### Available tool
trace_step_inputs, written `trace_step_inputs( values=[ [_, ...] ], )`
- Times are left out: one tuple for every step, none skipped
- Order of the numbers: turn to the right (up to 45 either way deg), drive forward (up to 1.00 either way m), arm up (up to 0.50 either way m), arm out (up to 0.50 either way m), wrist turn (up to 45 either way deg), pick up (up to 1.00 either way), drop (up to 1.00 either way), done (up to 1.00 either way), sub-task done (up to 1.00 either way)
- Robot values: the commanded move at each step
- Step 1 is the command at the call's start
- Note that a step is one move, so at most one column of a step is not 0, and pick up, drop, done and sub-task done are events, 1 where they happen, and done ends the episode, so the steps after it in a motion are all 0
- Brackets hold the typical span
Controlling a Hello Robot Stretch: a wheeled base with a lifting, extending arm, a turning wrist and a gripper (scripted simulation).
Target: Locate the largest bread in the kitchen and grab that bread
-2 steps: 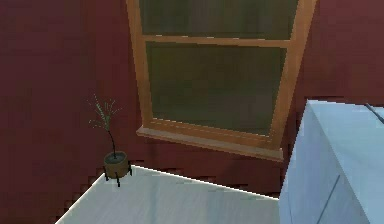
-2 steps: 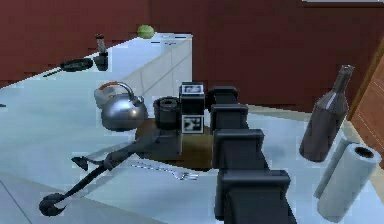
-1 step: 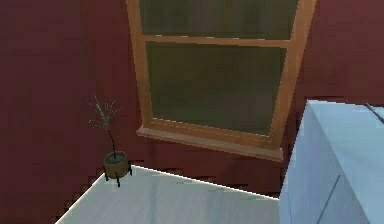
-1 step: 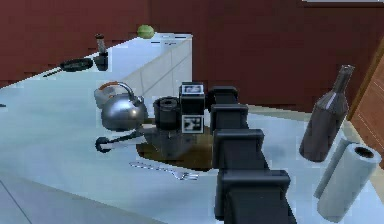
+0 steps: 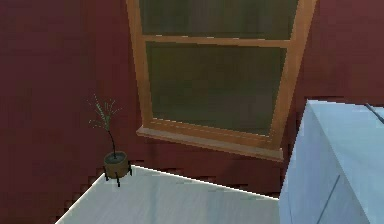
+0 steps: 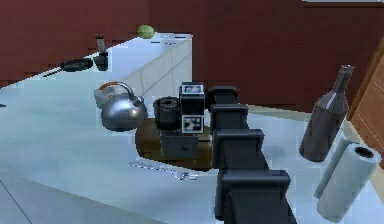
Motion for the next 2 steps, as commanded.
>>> trace_step_inputs(
  values=[
    [0.0,0.0,0.0,0.0,15.0,0.0,0.0,0.0,0.0],
    [0.0,0.0,0.0,0.0,0.0,1.0,0.0,0.0,0.0]
  ],
)
